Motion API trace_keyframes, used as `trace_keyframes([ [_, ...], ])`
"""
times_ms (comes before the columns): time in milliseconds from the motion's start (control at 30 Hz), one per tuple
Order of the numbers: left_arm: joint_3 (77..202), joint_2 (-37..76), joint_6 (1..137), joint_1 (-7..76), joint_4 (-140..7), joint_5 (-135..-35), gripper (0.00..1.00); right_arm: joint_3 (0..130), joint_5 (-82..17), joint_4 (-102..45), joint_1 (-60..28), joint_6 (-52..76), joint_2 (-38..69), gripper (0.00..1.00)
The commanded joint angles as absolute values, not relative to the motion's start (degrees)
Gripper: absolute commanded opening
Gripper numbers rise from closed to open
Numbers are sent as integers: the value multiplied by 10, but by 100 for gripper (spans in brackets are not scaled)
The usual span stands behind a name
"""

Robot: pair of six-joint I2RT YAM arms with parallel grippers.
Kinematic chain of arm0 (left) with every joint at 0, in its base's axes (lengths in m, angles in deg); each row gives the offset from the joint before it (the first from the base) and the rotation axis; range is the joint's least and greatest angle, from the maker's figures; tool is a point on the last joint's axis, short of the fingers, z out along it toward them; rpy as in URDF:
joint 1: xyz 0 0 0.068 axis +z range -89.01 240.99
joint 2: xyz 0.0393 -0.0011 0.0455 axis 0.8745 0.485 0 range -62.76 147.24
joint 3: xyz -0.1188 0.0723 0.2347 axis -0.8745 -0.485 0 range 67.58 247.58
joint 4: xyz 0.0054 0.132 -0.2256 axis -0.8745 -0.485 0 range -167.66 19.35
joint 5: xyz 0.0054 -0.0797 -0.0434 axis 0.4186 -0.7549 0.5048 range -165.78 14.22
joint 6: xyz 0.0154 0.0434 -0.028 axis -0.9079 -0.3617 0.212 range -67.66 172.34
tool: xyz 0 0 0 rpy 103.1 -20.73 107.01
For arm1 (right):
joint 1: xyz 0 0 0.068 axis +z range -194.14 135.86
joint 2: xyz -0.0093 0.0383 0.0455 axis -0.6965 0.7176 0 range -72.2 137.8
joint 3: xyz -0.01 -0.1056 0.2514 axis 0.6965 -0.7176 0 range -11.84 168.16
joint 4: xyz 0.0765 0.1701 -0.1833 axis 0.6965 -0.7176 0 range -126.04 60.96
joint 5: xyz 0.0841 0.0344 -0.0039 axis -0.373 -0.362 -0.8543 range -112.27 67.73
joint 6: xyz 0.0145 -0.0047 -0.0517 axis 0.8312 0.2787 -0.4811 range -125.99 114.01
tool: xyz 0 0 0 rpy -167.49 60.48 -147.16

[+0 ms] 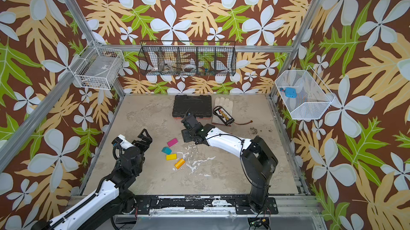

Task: Build the wood block tower
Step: 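Raise the right gripper and move it back over the block pile, then lower the right gripper onto the orange Supermarket block and close on it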

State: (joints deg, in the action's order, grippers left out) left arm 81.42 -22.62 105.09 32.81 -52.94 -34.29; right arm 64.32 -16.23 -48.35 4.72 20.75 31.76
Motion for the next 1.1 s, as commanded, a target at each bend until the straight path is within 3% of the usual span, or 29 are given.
trace_keyframes([
  [0,814,-225,1064,329,-535,-319,100,635,-181,-473,72,195,325,73],
  [133,814,-227,1067,329,-538,-315,100,607,-195,-457,102,194,322,85],
  [300,815,-219,1066,331,-537,-331,100,595,-193,-456,132,192,338,91],
  [800,834,-188,1078,374,-558,-388,100,618,-170,-471,170,178,420,91],
  [1067,832,-191,1080,374,-554,-388,100,605,-138,-481,192,177,409,91],
])
